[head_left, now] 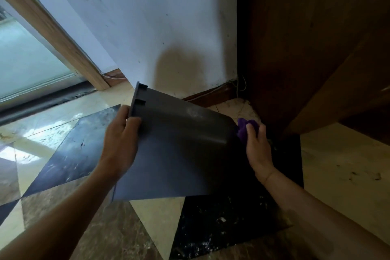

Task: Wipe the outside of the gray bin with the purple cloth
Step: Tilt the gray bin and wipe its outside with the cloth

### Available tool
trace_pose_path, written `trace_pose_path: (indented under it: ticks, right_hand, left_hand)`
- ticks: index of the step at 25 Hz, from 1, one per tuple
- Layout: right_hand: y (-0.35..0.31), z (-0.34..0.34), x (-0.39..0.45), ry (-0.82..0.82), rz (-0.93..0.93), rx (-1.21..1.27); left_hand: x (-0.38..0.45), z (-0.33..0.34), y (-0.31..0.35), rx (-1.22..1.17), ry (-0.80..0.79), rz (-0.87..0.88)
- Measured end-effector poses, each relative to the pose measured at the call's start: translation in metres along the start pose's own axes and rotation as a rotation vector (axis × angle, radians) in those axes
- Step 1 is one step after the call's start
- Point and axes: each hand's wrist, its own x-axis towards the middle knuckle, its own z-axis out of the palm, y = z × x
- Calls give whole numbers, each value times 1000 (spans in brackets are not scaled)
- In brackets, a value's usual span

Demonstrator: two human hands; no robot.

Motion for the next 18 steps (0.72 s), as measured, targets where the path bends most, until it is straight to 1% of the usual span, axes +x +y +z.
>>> trace_pose_path:
  ticks: [1, 2, 3, 4, 5, 6, 7, 9, 10, 13, 14, 16, 18]
  right_hand:
    - [3, -1, -7, -9, 1, 5]
    - [6, -2, -14, -10, 1, 6]
    - [10, -4, -21, -13, -10, 4]
    - [14, -5, -27, -21, -27, 1]
    - [16, -5, -31, -32, -40, -1]
    - [16, -6, -34, -45, -50, -4]
    - [16, -7, -36, -57, -62, -14]
    - [13, -10, -38, -64, -95, -59]
    - [10, -12, -39, -57, -117, -94]
    - [-3, -13, -41, 3, -188, -225]
    - [-12, -11, -44, 33, -234, -259]
    - [-41, -4, -58, 81, -391, -246]
    - [-81, 12, -81, 75, -610, -133]
  left_hand:
    - [-8, -5, -3, -59, -60, -28]
    - [-12, -11, -5, -161, -112, -95]
    - [-12, -15, -6, -280, -138, -209]
    - [-8, -20, -3, -343, -130, -335]
    - [-2, -23, 0, -364, -103, -443]
    - [4, -23, 3, -326, -82, -512]
    - [9, -21, 5, -252, -65, -532]
    - [8, -14, 11, -124, 1, -463]
    - [5, -12, 15, -115, 20, -437]
    - [-10, -10, 25, -169, -22, -394]
    - [-15, -10, 28, -157, -38, -356]
    - [-28, -6, 34, -83, -51, -244]
    - [-45, 1, 38, -56, -50, -139]
